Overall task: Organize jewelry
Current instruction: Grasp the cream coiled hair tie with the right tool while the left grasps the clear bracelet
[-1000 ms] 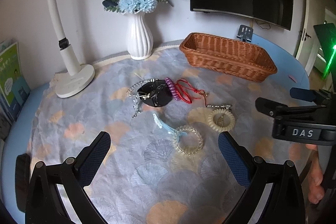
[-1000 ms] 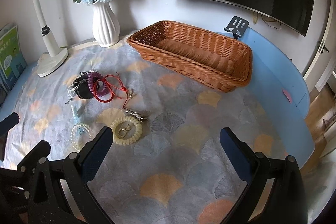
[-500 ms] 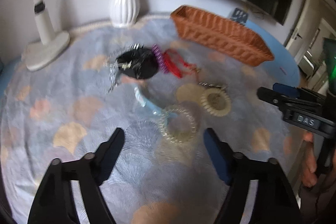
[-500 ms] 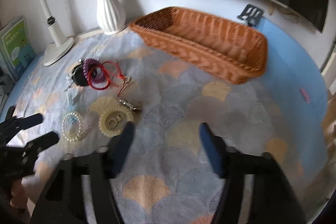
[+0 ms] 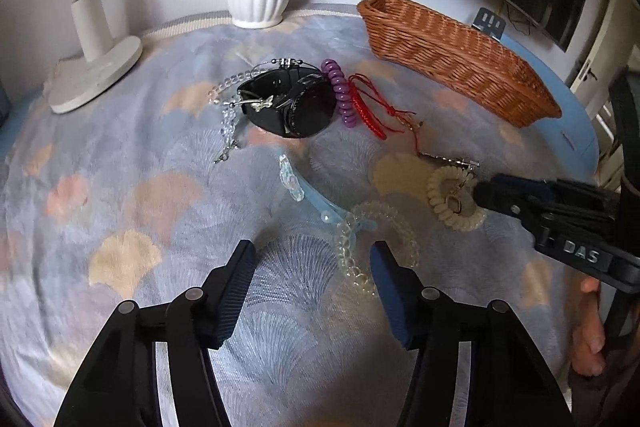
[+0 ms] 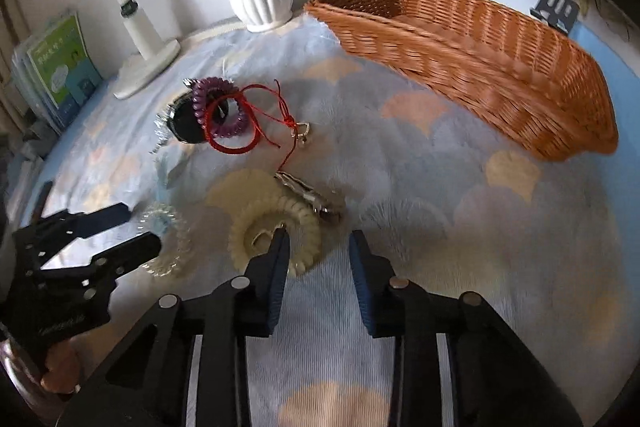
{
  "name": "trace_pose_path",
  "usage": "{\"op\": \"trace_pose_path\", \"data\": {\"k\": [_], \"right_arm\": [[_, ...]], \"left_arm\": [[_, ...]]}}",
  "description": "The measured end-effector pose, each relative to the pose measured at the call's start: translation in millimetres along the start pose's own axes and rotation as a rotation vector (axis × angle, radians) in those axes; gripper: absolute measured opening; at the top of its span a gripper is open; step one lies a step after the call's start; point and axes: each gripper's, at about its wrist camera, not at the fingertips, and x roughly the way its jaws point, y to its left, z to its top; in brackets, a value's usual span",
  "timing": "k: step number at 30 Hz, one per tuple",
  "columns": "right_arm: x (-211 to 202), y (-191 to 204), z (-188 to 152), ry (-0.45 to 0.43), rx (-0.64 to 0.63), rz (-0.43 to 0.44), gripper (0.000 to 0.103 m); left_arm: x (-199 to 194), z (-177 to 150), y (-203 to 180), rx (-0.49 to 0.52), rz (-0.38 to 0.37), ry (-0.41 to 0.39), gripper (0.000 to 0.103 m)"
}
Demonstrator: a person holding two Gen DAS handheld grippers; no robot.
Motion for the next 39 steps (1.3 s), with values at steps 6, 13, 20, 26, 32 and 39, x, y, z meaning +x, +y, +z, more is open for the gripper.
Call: {"op": "trace_pose_path", "data": {"k": [6,13,20,26,32,39], "right_arm": [[8,25,-1,-0.018,-0.122,-0.101,0.025],[1,31,-9,-0.024,-0.164,-0.091,0.013],[-36,18,-16,-0.091,-0.108,-0.003,0.013],[-60,11,-17,-0.136,-0.081,0.02,0.013],[-70,2,-20,-0.155,-0.065,0.01,0.013],[-69,-8,-26,-0.142,-0.052,0.01,0.013]], "left_arm": [[1,1,-3,0.012,0.02,-0.008,0.053],[-2,-1,-10,0.063,0.039,-0.015,0.011],[-22,-7,-14,0.082,0.017,-0.043,0.01],[-52,-3,-21,0.084,-0.064,-0.102,0.01],[-59,1,-21,0.074,-0.058,-0.104,0.009],[-31,0,5,-0.051,-0.082,-0.017,0.034]]}}
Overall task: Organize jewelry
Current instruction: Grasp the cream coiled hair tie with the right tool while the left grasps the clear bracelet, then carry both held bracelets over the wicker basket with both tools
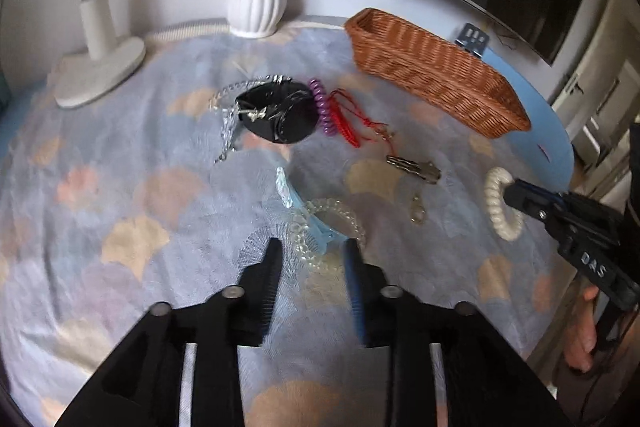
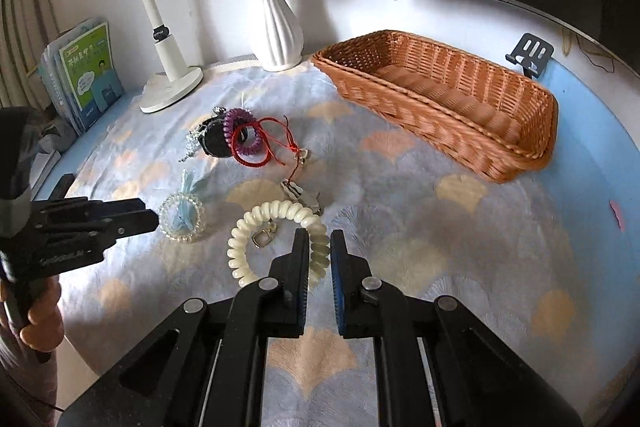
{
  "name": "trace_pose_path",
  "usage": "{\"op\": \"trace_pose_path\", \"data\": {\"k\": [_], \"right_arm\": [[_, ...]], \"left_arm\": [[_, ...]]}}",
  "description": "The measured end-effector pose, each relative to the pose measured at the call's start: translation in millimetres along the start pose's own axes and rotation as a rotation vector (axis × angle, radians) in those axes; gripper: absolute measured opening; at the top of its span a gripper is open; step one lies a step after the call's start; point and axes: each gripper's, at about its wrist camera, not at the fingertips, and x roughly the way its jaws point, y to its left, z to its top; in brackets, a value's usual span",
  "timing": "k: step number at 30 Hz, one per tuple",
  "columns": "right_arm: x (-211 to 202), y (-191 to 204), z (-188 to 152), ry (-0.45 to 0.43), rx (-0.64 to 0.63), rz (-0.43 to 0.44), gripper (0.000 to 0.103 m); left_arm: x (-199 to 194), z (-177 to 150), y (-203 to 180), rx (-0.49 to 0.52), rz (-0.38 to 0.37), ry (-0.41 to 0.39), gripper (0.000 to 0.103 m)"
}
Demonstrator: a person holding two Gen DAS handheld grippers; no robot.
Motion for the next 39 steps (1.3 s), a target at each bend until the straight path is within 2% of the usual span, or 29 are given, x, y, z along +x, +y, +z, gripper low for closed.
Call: {"op": "trace_pose_path", "data": {"k": [7,12,14,18,19,21,24,28,33,37,39], "right_arm": [[5,-3,-2,0.01,0.003,0.0,0.013],[10,-9,-3,0.027,0.021,0.009,0.013],[13,-9,-4,0.032,0.029,0.02,0.013],[16,-7,-5,0.038,0.033,0.026,0.013],[16,-6,-5,0.039,0.033,0.025,0.013],[17,-7,-5,0.04,0.039,0.023,0.013],[17,-11,-5,0.045,0.056,0.018,0.013],[13,-20,-5,0.036,0.094,0.016,0.013],[-5,-30,5,-0.021,0.116,0.022,0.013],[-16,-43,19,-0.048,0.129,0.032,0.013],[-25,-56,37,-0.075,0.129,0.006,0.013]], "left_arm": [[27,5,1,-0.013,0.051,0.023,0.035],[25,3,19,-0.081,-0.026,0.028,0.035],[23,1,23,-0.087,-0.022,0.024,0.035],[24,3,17,-0.051,0.013,0.012,0.031],[25,3,13,-0.032,0.013,0.009,0.021],[24,4,7,-0.003,-0.006,0.005,0.01],[24,2,-5,0.052,0.019,-0.003,0.009],[6,2,-9,0.05,-0.072,-0.041,0.009],[-21,14,-21,0.063,-0.136,-0.096,0.009],[-32,40,-47,0.138,-0.148,-0.126,0.009],[-33,59,-60,0.182,-0.145,-0.136,0.009]]}}
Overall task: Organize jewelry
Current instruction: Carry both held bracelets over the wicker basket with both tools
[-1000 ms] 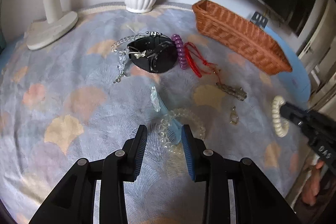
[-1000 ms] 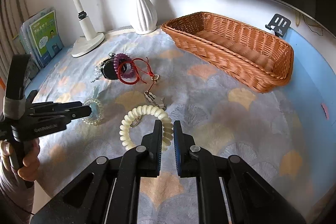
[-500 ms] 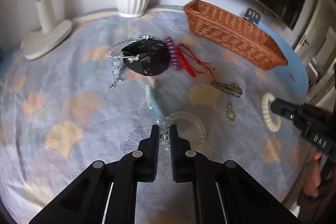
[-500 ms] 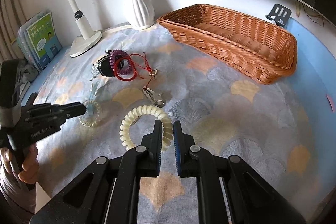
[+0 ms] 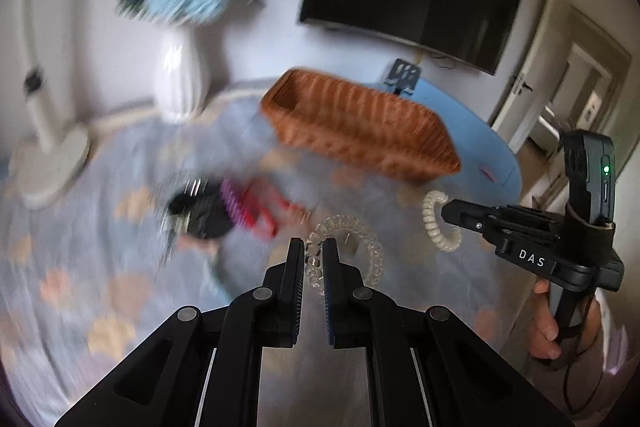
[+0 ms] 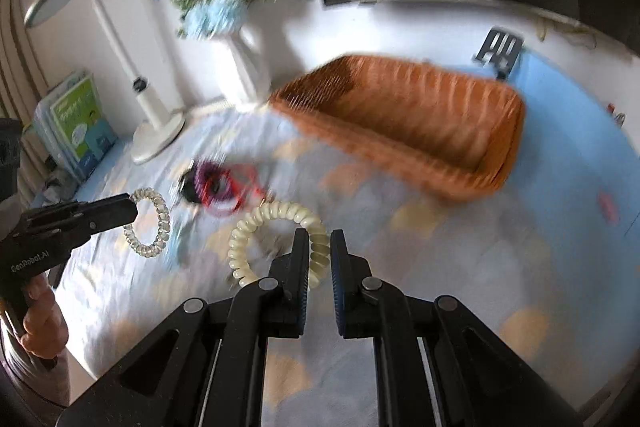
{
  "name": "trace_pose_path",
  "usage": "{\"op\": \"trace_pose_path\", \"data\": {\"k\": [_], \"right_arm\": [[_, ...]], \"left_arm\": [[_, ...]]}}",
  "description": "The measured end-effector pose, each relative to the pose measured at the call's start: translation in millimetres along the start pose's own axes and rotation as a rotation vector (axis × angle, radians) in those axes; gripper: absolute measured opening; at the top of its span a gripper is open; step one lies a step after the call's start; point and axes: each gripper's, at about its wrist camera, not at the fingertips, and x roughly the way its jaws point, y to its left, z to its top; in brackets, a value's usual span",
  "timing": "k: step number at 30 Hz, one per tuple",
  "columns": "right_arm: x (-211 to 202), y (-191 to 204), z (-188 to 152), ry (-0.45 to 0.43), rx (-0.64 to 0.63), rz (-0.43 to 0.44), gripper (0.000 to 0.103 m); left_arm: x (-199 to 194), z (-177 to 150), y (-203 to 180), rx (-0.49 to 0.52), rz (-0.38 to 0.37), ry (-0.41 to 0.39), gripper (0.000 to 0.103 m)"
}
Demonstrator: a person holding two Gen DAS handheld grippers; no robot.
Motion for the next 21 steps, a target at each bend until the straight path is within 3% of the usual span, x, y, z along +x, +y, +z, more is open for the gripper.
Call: {"op": "trace_pose_path", "data": {"k": [5,7,11,16,21], "right_arm": [[1,-32,53,-0.036,0.01,-0.106,0.013],[18,-51,77,-0.017,0.033,-0.157,0.013],[56,-84,105,0.049,0.094,-0.163,0.013],[112,-107,123,0.164,0.123,-0.203,0.013],[152,-112,121,0.272,0.137,-0.206,0.013]], "left_arm": [[27,75,-27,0.1,-0.013,-0.028,0.009],[47,100,-30,0.101,-0.014,-0.024,0.009],[114,145,-24,0.066,-0.02,0.031,0.009],[185,160,-11,0.031,-0.001,0.134,0.009],[223,153,3,0.008,0.005,0.204,0.009]]}}
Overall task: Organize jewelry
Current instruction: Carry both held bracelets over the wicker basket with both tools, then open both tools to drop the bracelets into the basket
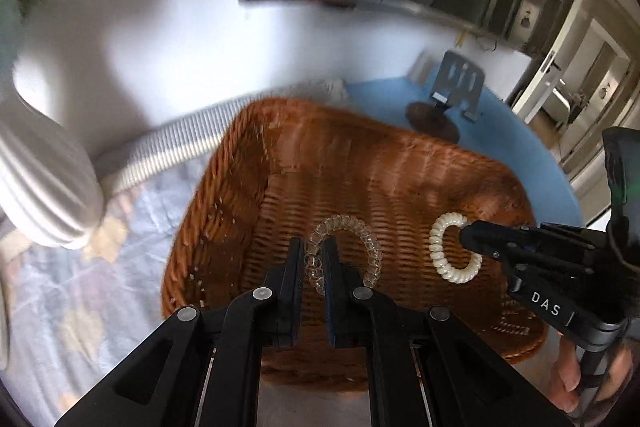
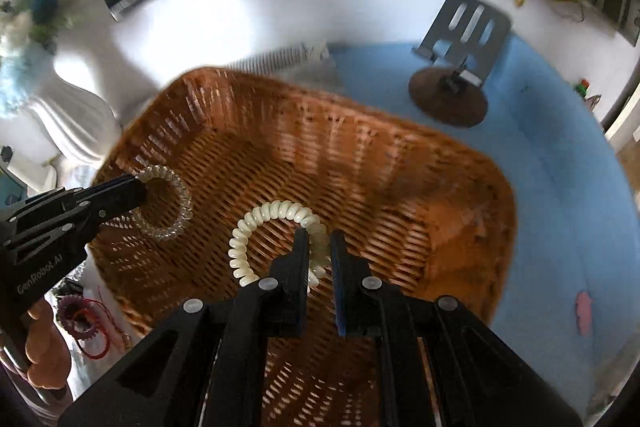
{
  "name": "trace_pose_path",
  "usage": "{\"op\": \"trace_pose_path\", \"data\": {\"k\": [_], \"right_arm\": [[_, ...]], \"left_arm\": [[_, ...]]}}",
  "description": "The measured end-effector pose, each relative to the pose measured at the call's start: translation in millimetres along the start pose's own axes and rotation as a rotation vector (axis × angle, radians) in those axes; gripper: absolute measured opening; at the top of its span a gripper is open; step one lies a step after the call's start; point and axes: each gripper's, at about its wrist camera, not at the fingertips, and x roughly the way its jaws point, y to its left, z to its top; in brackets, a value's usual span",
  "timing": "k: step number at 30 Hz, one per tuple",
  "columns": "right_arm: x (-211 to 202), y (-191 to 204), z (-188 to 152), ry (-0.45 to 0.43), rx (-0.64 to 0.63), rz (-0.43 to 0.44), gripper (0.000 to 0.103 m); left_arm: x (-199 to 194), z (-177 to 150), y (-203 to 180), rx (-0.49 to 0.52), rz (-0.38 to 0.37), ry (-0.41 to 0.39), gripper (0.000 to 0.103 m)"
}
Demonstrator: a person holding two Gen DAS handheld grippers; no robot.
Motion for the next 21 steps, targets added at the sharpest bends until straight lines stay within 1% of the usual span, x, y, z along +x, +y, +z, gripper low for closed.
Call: {"op": "trace_pose_path", "data": {"k": [2,4,6,8,9,11,12,14,17,21], "right_arm": [[7,1,0,0.014,-0.005,0.006,0.013],[7,3,-1,0.009,-0.001,0.021,0.013],[3,1,-3,-0.003,0.021,0.052,0.014],[-4,0,-5,-0.019,0.032,0.072,0.015],[-11,1,-7,-0.035,0.031,0.068,0.016],[-29,10,-13,-0.075,0.008,0.041,0.017],[-38,15,-17,-0.099,-0.006,0.031,0.017],[-53,25,-24,-0.13,-0.026,0.014,0.023],[-81,44,-41,-0.188,-0.059,0.011,0.027],[-123,74,-71,-0.267,-0.138,-0.03,0.033]], "left_arm": [[5,-2,-1,0.012,0.016,0.007,0.009],[5,-3,-3,0.025,0.034,0.001,0.01],[-1,-4,-3,0.035,0.038,-0.014,0.013],[-16,-7,-5,0.046,0.017,-0.036,0.024],[-21,-8,-5,0.051,0.009,-0.05,0.028],[-43,-12,-8,0.063,0.007,-0.086,0.042],[-54,-15,-8,0.068,0.007,-0.105,0.044],[-74,-22,-11,0.08,0.012,-0.14,0.045],[-108,-37,-18,0.108,0.022,-0.188,0.045],[-156,-66,-29,0.144,0.022,-0.242,0.046]]}}
